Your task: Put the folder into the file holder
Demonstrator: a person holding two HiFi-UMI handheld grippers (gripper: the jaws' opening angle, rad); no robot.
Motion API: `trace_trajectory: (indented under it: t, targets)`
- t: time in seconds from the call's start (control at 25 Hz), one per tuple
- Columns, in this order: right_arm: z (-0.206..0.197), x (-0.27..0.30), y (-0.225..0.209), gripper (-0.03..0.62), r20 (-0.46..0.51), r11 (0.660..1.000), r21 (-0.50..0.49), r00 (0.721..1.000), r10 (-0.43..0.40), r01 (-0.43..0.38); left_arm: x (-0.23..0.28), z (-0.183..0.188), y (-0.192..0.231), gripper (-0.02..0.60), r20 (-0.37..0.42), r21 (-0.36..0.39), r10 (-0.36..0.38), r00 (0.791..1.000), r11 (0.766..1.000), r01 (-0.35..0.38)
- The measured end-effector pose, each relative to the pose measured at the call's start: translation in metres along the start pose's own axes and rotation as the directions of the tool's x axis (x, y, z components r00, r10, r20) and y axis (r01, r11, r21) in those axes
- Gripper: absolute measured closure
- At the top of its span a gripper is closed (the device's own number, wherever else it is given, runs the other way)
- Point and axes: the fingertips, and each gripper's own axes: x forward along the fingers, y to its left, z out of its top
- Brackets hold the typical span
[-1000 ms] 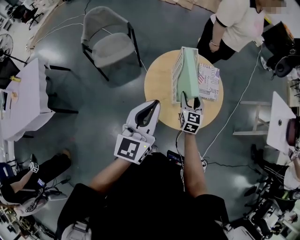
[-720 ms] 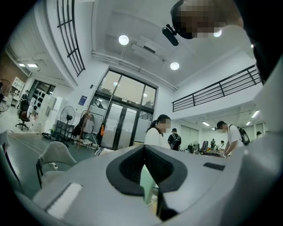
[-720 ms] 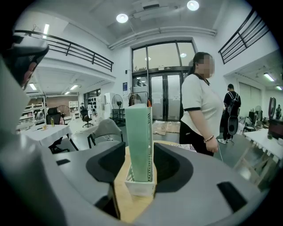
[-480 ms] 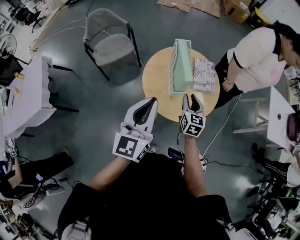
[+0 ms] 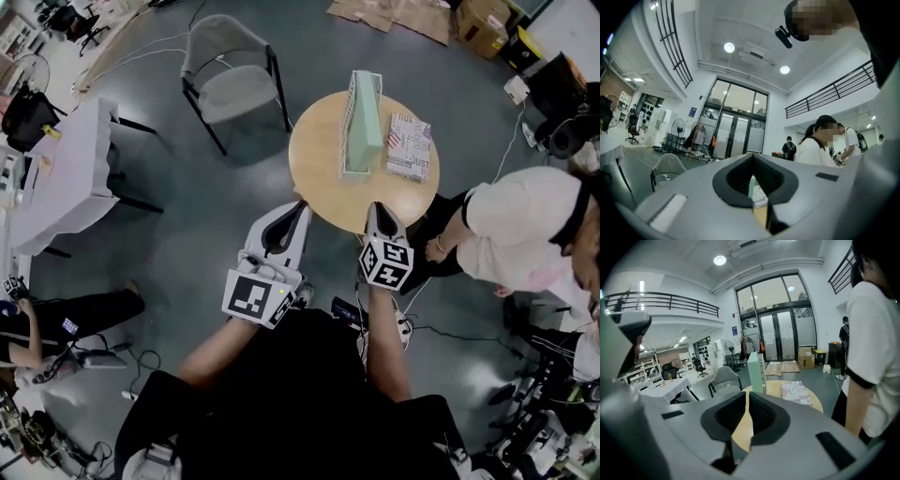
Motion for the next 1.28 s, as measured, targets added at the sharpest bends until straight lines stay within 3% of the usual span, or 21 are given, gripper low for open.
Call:
trace_trajectory:
  t: [0.36, 1.0, 1.28]
  targets:
    - [0.016, -0.046, 0.024, 0.583, 0.036, 0.998, 0.03, 0.998, 0.047, -0.048, -0.03, 0.007, 0.001, 0.575, 0.0, -0.003, 0.032, 0.999, 0.999, -0.032]
    - [0.073, -0.141, 0.098, 0.583, 0.194, 1.0, -0.013, 0.981, 0.031, -0.029, -0.045, 0.014, 0.041, 0.575, 0.007, -0.003, 0.016, 1.0, 1.0, -0.016]
    - [0.075, -0.151, 0.12, 0.583, 0.209, 0.999, -0.017, 0.977, 0.039, -0.036, -0.051, 0.014, 0.048, 0.575, 0.004, 0.0, 0.002, 1.0, 1.0, -0.002]
